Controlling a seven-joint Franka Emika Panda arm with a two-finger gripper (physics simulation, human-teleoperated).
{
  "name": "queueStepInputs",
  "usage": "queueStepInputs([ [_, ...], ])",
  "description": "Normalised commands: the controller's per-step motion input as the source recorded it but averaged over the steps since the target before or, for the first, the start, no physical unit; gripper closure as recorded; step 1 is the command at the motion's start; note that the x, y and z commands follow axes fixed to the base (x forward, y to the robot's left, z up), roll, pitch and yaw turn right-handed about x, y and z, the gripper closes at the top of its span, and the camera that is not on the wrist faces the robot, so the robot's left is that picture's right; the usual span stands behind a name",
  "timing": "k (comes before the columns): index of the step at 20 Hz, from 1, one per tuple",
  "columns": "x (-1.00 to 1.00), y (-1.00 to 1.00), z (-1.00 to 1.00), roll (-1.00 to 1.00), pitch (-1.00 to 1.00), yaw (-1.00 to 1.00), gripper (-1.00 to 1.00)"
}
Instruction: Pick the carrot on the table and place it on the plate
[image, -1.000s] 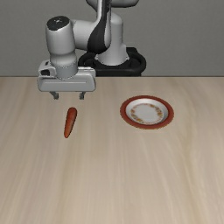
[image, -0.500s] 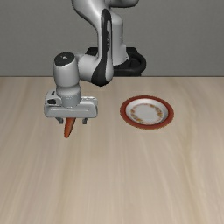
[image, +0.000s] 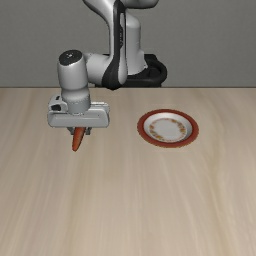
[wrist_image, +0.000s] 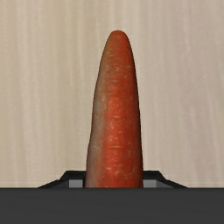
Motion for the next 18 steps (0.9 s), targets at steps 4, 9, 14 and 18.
queueStepInputs([
  [4,0.0,0.0,1.0,0.0,0.0,0.0,1.0],
  [9,0.0,0.0,1.0,0.0,0.0,0.0,1.0],
  [14,0.0,0.4,0.6,0.0,0.0,0.0,1.0],
  [18,0.0,1.0,0.0,0.0,0.0,0.0,1.0],
])
